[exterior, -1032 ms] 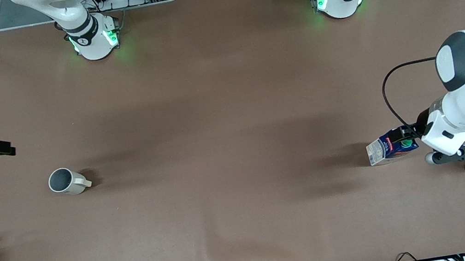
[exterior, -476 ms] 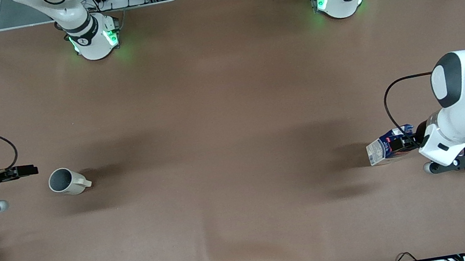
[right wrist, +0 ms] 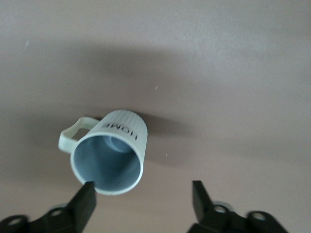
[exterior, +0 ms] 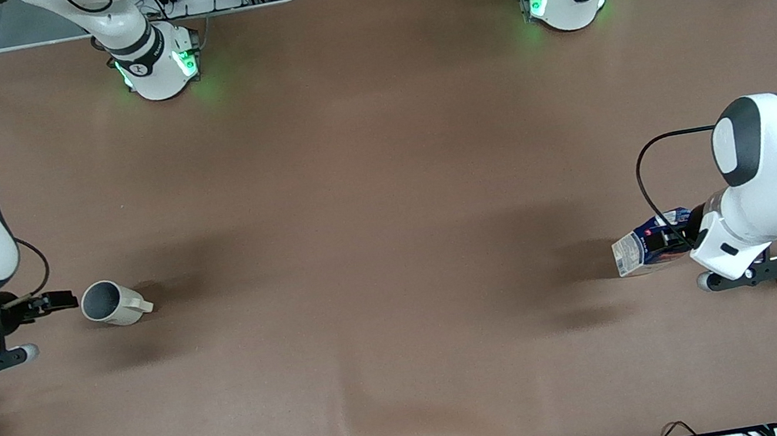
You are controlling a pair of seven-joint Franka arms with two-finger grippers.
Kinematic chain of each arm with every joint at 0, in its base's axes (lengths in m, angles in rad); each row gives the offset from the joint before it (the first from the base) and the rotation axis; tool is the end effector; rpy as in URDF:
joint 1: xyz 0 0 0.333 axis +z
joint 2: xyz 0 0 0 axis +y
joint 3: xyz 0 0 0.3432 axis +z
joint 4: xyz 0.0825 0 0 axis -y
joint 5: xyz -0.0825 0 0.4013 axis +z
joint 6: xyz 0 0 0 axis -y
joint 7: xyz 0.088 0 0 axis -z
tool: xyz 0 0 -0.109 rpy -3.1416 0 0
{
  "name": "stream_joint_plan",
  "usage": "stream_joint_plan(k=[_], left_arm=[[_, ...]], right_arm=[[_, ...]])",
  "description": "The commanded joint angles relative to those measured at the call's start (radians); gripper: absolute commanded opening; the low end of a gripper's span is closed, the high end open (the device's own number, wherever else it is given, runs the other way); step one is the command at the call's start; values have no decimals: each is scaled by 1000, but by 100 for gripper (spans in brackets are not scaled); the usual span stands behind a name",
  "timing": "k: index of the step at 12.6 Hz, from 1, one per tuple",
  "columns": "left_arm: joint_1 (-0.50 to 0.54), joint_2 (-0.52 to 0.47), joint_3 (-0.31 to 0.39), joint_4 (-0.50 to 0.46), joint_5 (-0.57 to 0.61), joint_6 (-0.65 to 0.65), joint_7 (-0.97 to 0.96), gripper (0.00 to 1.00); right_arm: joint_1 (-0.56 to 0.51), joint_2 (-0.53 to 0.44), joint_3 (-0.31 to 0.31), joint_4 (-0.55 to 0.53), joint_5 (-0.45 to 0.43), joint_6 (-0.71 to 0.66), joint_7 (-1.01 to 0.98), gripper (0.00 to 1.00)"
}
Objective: Place milk next to cup
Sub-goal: 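Grasp the milk carton with the left gripper while the right gripper reaches the mug, then slide the white mug toward the table middle with the right gripper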
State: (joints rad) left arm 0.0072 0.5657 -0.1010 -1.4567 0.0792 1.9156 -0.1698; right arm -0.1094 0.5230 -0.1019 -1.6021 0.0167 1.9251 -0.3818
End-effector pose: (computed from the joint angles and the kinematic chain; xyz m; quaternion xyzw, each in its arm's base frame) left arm 0.7249 -0.0494 0.3614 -0.9982 -0.0290 0.0502 0.0158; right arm 0.6788 -0.1352 0.3252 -0.9913 -0.0853 0.0996 0.0111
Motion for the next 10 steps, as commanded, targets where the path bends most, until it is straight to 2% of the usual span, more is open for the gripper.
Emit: stream_joint_plan(k=[1, 2, 3, 4, 5, 7, 10], left_arm=[[2, 2, -2, -7, 14, -4, 9, 80], [1, 2, -2, -5, 14, -9, 7, 66], [0, 2, -2, -5, 14, -12, 7, 55], [-4, 0, -2, -4, 14, -12, 7, 45], [-4, 0, -2, -2, 14, -12, 9, 39], [-6, -4, -3, 1, 11, -12, 7, 39], [-13, -15, -9, 2, 13, -13, 3, 39]], right_arm=[[-7, 52, 7, 4, 14, 55, -15, 70], [-4, 67, 8, 4, 15, 58, -15, 61], [-1, 77, 10, -1, 17, 58, -15, 61], [2, 84, 10, -2, 17, 58, -15, 52], [0, 86, 10, -6, 17, 58, -15, 36], [8, 91, 10, -4, 17, 54, -14, 0], [52, 80, 10, 11, 17, 0, 71, 0]])
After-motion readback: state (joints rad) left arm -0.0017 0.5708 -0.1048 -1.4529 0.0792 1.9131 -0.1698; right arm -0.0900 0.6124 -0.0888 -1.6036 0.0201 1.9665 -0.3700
